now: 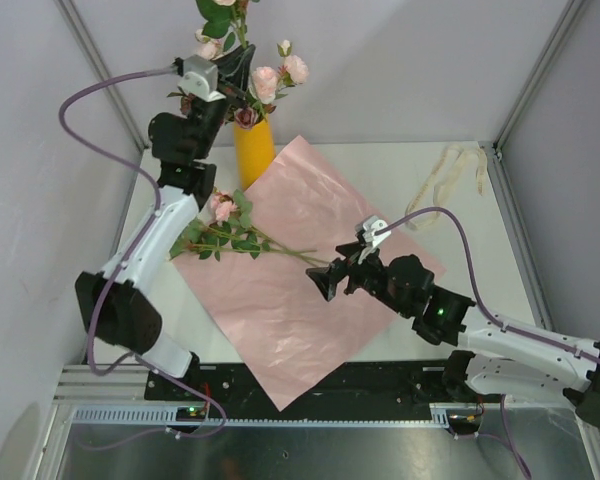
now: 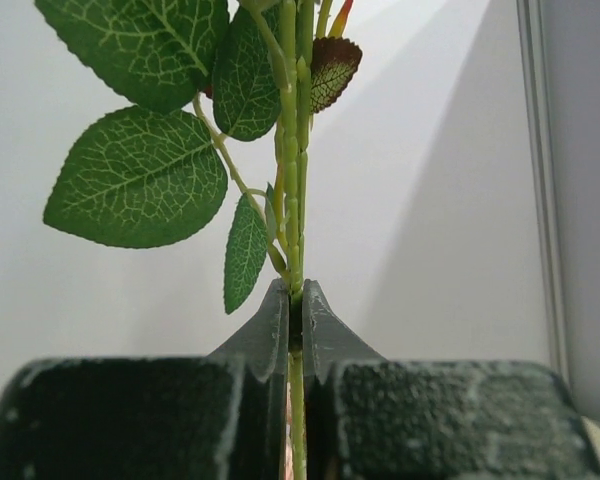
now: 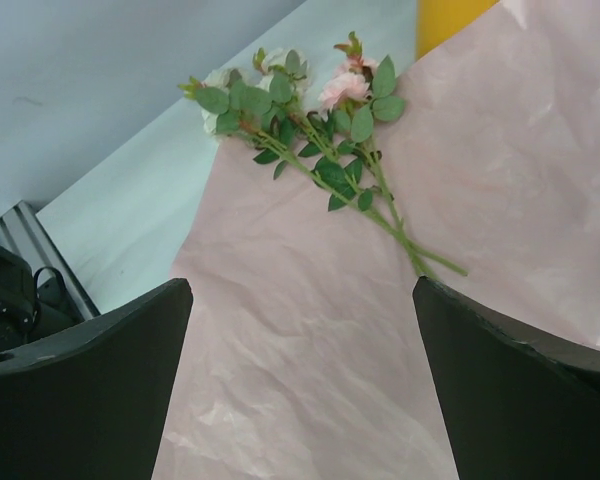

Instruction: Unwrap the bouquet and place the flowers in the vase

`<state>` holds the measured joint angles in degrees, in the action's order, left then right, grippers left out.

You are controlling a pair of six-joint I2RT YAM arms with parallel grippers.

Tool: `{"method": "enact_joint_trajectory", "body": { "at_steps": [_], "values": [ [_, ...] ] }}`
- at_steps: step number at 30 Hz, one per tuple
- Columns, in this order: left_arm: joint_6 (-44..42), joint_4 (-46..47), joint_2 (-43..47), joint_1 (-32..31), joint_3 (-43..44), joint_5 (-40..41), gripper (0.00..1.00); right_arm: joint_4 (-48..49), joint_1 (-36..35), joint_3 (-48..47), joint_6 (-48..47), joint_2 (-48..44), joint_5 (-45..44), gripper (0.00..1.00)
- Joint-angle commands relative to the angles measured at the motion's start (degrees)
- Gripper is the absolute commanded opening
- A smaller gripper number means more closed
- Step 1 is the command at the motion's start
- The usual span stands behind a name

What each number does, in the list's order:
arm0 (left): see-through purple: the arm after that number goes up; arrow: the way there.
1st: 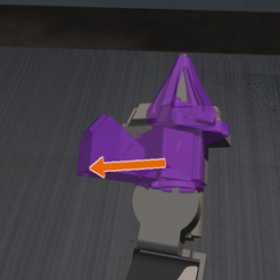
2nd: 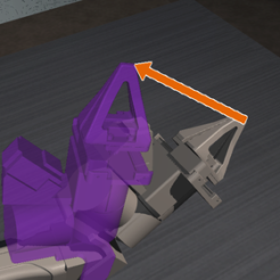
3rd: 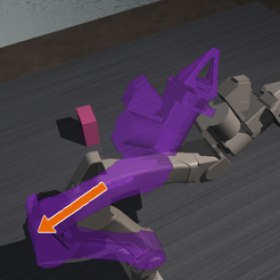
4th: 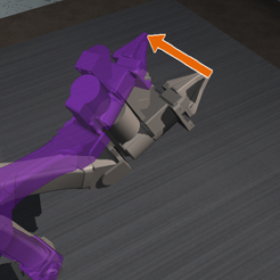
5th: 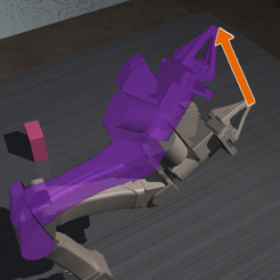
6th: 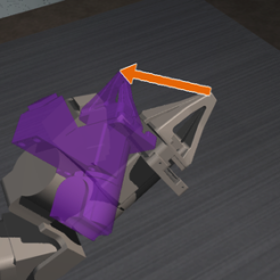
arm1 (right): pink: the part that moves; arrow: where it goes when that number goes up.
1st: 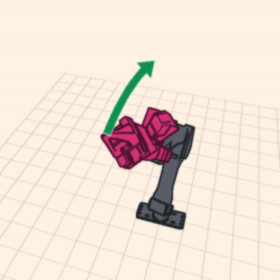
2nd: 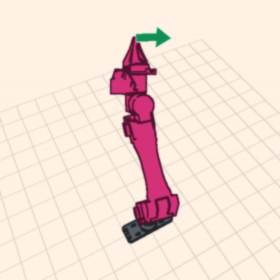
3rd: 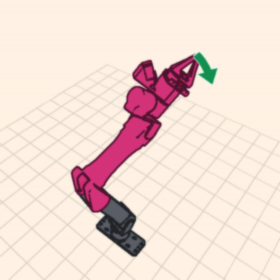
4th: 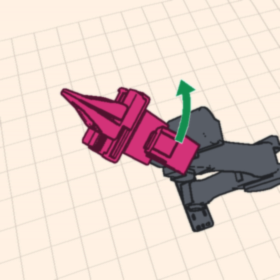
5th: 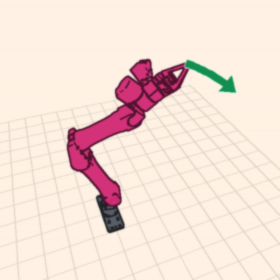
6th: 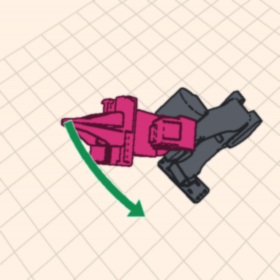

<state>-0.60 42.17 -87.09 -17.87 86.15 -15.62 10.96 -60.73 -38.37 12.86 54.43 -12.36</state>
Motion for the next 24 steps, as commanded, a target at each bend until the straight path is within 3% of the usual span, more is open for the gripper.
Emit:
{"method": "enact_joint_trajectory", "body": {
  "at_steps": [1,7,24],
  "values": [
    [-4.80,6.03,-6.00,0.03,6.29,-3.30,0.00,-0.27,2.19,-0.25,-1.16,-2.88,1.15,0.99],
    [-9.23,6.16,-10.98,0.70,7.55,-2.09,0.00,-2.89,4.54,-0.21,-1.13,-5.59,1.74,0.99],
    [-7.27,4.45,-11.17,2.71,10.97,-1.63,0.00,-4.25,6.20,-0.12,-0.55,-6.51,2.39,0.99]
  ]
}}
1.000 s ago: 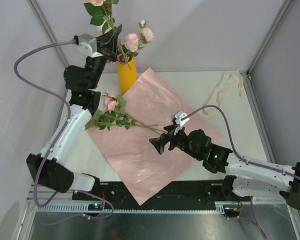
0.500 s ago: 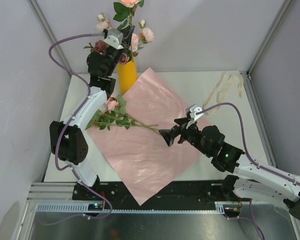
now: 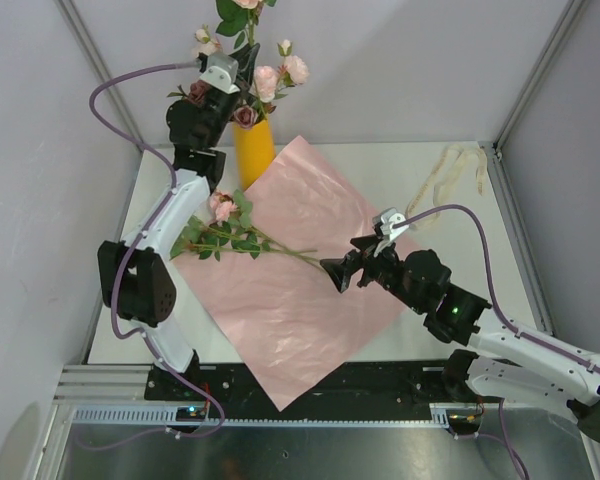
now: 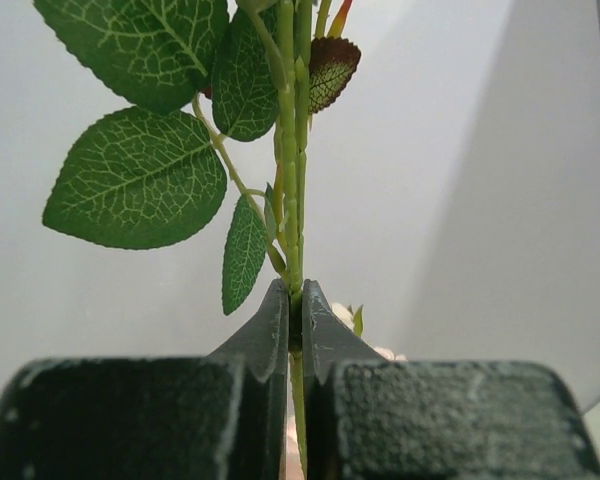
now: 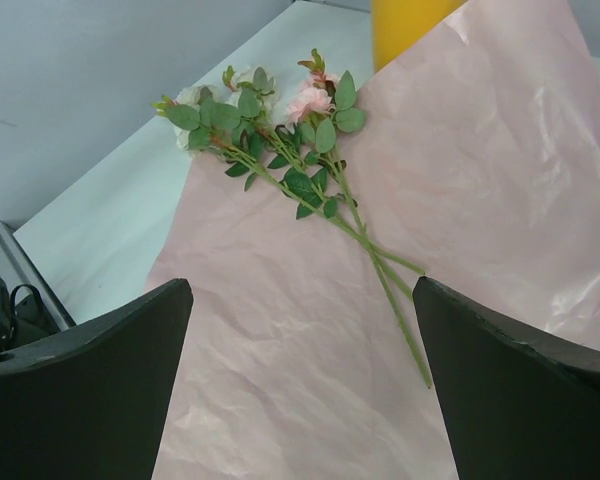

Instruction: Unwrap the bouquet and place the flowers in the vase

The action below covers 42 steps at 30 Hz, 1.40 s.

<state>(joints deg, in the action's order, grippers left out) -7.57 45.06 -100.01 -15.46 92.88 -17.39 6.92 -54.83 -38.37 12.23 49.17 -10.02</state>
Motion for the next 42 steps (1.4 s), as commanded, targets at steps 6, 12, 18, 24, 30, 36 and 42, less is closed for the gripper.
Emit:
{"method": "enact_joint_trajectory", "body": {
  "at_steps": [6,12,18,24,30,36,42],
  "values": [
    [0.46,0.21,3.44,0.26,2.61,-0.40,0.00,0.51,0.23,1.14,0.49,-2.87,-0.39,0.99],
    [0.80,-0.39,4.30,0.54,-0.94,0.25,0.00,0.46,0.22,1.62,0.59,-3.78,-0.94,0.99],
    [2.15,-0.34,1.03,0.65,-4.42,0.59,0.02,0.53,0.18,1.90,0.70,-4.43,-0.90,0.99],
    [4.37,0.17,0.33,0.91,-6.94,2.05,0.30,-0.66,0.23,1.90,0.76,-6.02,-1.17,0.99],
    [5.60,0.37,4.66,0.87,-12.69,7.42,0.63,-1.38,-0.01,1.90,2.20,-8.02,-1.31,0.99],
    [6.39,0.40,11.25,0.66,-21.00,8.76,0.79,-2.34,-1.69,1.90,2.93,-8.65,-2.84,0.99],
    [12.43,-0.08,20.10,0.67,-32.29,11.22,0.89,-3.33,-2.00,1.90,4.48,-7.96,-3.61,0.99]
  ]
}}
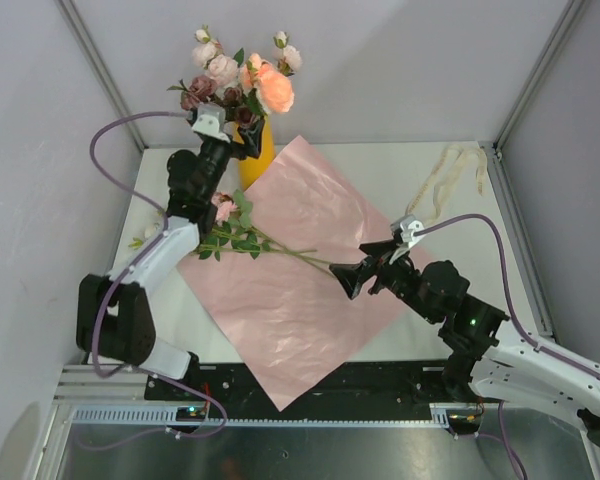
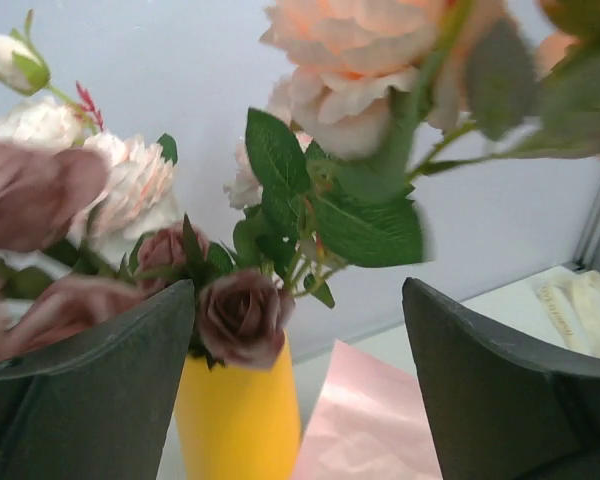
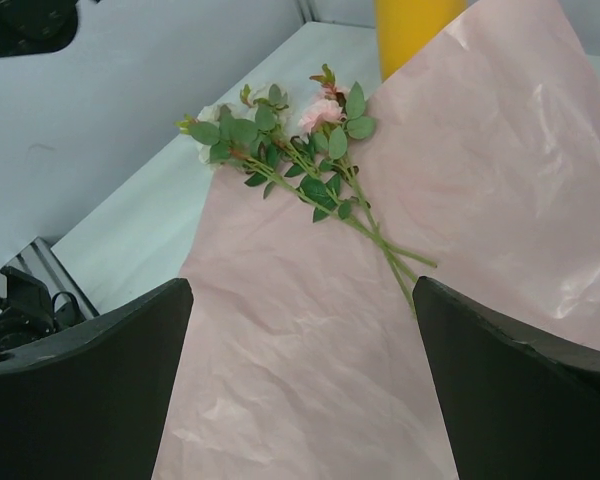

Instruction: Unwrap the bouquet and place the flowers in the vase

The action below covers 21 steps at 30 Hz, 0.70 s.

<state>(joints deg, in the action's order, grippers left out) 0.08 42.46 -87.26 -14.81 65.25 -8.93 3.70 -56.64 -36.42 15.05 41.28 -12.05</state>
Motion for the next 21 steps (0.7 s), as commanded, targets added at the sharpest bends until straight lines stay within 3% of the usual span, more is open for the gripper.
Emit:
{"method": "enact_joint_trajectory", "body": {
  "at_steps": [1,6,10,15,17,21],
  "values": [
    [6.31,2.14,8.86,0.03,-6.97,4.13,0.90,-0.15,-0.11,-0.05,1.79,0.55,-1.84,0.99],
    [19.22,-6.57,21.73,-0.19,-18.57,7.29,0.92,0.09,1.70,-0.05,4.05,5.46,-4.90,0.99],
    [21.17,-17.77,34.38,-0.30,-26.35,11.47,0.92,2.22,3.69,-0.08,5.01,10.03,-1.94,0.99],
    [22.37,-38.39,45.40,-0.32,-26.32,12.90,0.91,4.04,6.38,-1.02,4.99,17.25,1.19,0.96],
    [23.86,-48.21,47.75,-0.27,-25.15,12.84,0.91,5.13,7.38,-1.15,4.53,20.40,2.26,0.92],
    [27.52,-58.18,50.18,0.40,-24.76,10.24,0.97,6.47,9.56,-1.94,3.59,27.53,4.48,0.80]
  ]
}}
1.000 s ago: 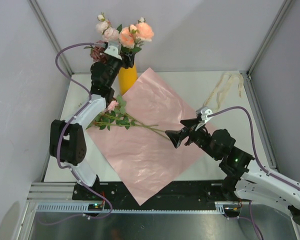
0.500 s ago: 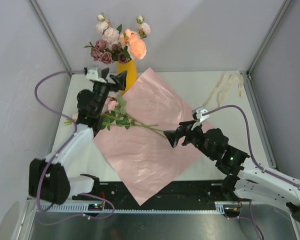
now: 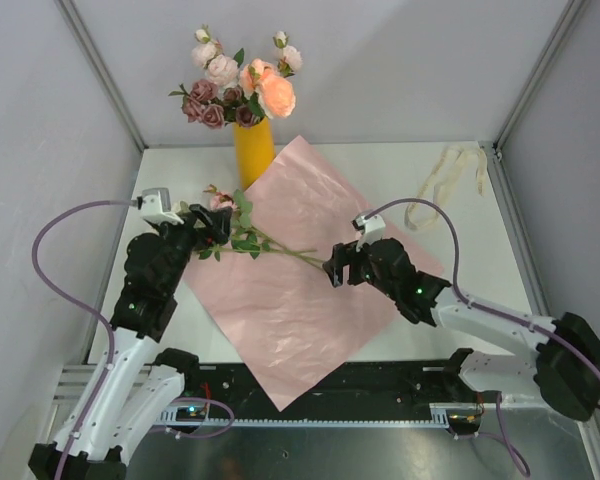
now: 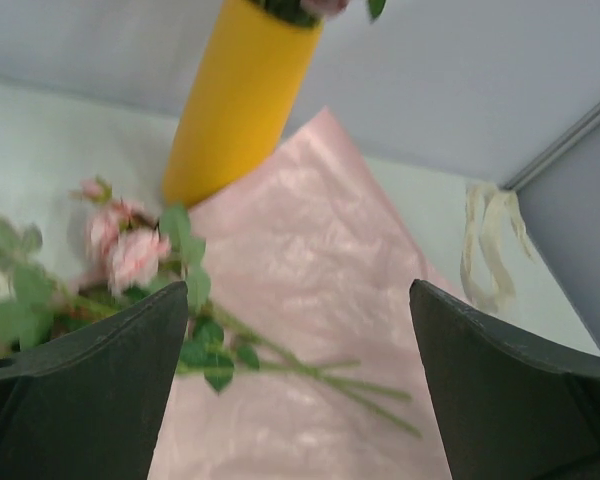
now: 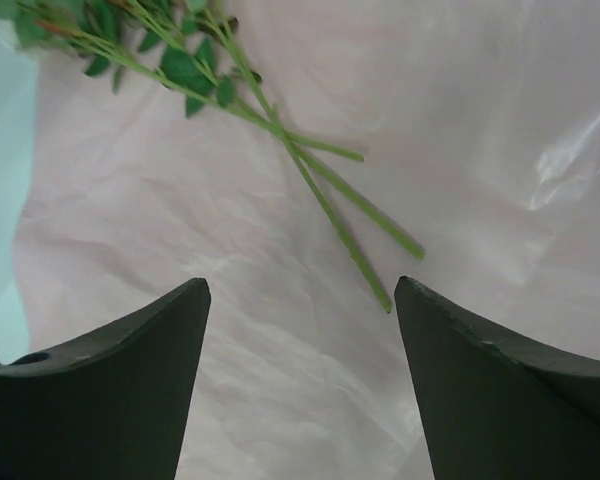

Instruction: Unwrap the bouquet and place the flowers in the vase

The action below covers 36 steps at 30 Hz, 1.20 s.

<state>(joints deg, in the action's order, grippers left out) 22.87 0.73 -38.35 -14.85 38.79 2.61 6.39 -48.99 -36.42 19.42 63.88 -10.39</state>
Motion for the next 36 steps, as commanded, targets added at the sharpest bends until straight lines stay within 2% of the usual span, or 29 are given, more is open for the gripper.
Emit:
{"method": "enact_joint_trajectory", "body": {
  "at_steps": [1,6,12,20,31,36],
  "values": [
    [5.16,-17.56,1.53,0.70,1.41,-3.10,0.98,4.01,2.42,-2.49,-0.91,6.87,3.57,0.77],
    [3.42,-22.16,1.75,1.27,0.64,-8.64,1.00,6.22,3.28,-6.05,-4.74,15.73,6.80,0.67],
    [1.34,-25.86,4.29,1.32,0.36,-3.41,1.00,7.02,3.04,-13.20,-7.04,27.33,8.87,0.52],
    [1.35,-26.11,5.58,1.31,-0.03,-3.55,1.00,4.82,2.90,-22.04,-9.70,38.37,9.69,0.36],
    [2.11,-26.12,4.99,1.25,-0.40,-3.78,1.00,4.10,2.61,-25.26,-11.05,44.81,11.61,0.34],
    [5.60,-26.12,3.24,1.30,-0.70,-2.93,0.99,3.73,2.22,-26.38,-12.00,47.29,10.74,0.31]
  ]
}}
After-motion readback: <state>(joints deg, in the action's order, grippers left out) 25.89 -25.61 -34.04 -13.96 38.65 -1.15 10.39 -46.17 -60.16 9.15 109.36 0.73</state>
